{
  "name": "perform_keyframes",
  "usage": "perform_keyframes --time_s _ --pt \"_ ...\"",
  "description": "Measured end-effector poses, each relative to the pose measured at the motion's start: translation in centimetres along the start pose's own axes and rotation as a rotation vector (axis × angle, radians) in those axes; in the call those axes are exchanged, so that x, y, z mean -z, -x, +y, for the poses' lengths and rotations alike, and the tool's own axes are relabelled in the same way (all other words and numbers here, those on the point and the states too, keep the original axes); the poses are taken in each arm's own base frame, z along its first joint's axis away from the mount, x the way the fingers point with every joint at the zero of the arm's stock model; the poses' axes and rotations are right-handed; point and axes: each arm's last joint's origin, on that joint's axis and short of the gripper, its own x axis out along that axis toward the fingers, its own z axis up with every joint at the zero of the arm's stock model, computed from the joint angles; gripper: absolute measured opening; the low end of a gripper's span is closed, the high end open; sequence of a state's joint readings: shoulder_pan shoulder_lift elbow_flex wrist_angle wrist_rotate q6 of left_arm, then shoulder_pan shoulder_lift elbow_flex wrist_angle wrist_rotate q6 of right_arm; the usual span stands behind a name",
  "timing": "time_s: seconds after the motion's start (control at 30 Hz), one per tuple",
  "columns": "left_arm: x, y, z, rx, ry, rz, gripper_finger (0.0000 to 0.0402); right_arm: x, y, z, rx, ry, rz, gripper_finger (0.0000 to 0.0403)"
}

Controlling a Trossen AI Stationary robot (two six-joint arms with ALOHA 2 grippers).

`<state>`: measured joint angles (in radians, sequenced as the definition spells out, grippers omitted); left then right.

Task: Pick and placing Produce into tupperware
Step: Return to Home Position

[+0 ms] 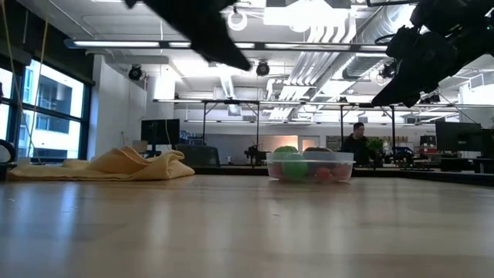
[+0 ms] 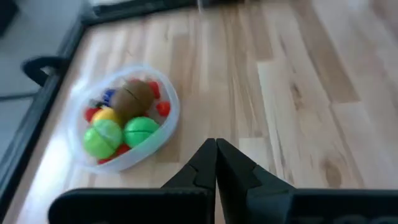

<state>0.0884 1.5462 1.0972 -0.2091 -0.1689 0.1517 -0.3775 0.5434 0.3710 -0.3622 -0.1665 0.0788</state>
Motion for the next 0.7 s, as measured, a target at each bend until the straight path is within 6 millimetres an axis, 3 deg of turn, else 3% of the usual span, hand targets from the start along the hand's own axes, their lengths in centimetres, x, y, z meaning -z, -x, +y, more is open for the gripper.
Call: perform_keyframes --time_s 0.33,0.7 --pt "6.1 10.9 -0.4 -0.095 -0.022 -0.192 0.0 0.0 0.0 0.0 -0.001 0.0 0.0 0.003" --pt "11.5 18.3 -1.1 -0.117 -0.071 -0.429 0.0 0.0 0.0 0.0 -0.001 0.0 -0.001 0.003"
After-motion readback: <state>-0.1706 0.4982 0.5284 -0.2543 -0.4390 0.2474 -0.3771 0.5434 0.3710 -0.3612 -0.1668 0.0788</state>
